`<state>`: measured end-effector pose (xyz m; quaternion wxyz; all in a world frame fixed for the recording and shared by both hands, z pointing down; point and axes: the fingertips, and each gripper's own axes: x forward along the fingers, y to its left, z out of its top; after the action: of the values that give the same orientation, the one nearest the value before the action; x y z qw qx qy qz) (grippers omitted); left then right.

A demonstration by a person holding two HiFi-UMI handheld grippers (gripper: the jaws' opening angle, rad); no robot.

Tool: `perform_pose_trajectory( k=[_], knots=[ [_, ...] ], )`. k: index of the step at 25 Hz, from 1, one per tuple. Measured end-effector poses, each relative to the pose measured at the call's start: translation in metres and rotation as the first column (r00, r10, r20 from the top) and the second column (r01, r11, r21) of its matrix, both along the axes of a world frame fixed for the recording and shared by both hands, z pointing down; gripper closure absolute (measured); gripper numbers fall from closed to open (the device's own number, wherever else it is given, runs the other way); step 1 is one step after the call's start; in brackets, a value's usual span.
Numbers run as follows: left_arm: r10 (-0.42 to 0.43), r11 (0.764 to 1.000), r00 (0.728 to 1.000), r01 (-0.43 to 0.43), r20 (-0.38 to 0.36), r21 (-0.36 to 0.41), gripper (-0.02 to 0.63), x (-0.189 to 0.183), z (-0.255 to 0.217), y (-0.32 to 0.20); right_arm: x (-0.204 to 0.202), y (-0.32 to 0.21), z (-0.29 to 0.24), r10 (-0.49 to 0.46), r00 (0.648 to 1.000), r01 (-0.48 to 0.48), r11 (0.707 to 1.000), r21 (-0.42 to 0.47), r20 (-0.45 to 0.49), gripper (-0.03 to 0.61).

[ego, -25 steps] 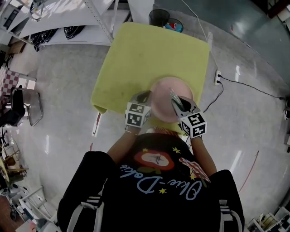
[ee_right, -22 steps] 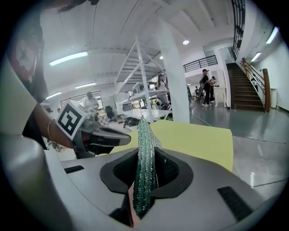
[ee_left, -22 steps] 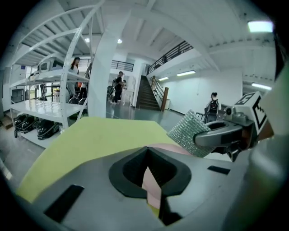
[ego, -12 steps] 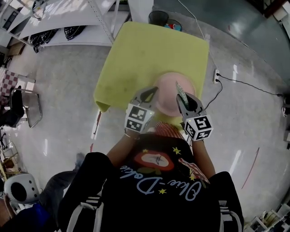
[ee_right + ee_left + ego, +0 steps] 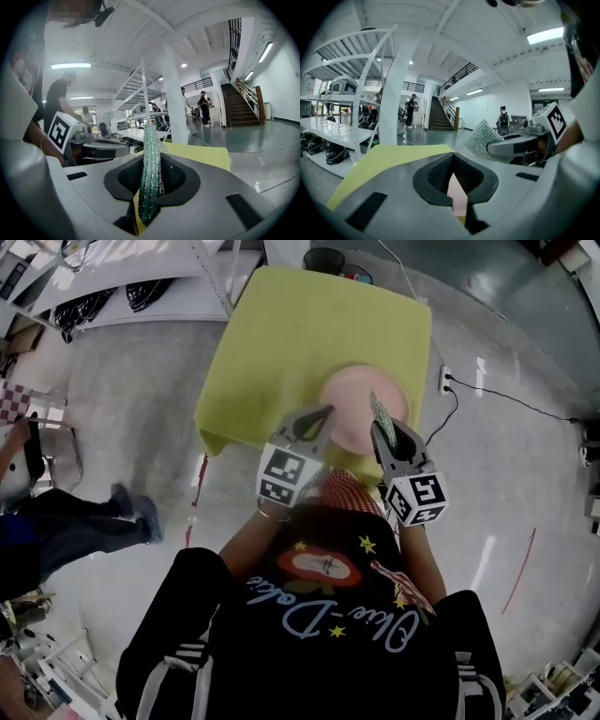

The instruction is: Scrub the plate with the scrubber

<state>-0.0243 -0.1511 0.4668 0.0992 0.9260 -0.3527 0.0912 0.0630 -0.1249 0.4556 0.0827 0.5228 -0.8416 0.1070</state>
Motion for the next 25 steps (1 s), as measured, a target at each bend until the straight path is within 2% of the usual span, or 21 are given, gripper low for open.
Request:
perform_pose_trajectory(
  k=[6, 14, 25],
  knots=[
    [0.012, 1.000, 1.000, -0.012, -0.006, 0.023, 0.611, 0.000, -0.004, 0.018, -0.002, 0.015, -0.007, -0.003, 1.000, 0.003, 1.000, 0.023, -0.008, 0.517],
    [0.010, 1.000, 1.000, -0.009, -0.002, 0.026, 0.612, -0.011, -0.014, 0.026, -0.016, 0.020, -0.010, -0.030, 0.999, 0.030, 0.999, 0.029, -0.018, 0.517],
    [0.009, 1.000, 1.000, -0.008, -0.018, 0.022, 0.611, -0.006, -0.016, 0.029, -0.013, 0.022, -0.012, -0.034, 0.999, 0.035, 0.999, 0.031, -0.026, 0.517]
  ],
)
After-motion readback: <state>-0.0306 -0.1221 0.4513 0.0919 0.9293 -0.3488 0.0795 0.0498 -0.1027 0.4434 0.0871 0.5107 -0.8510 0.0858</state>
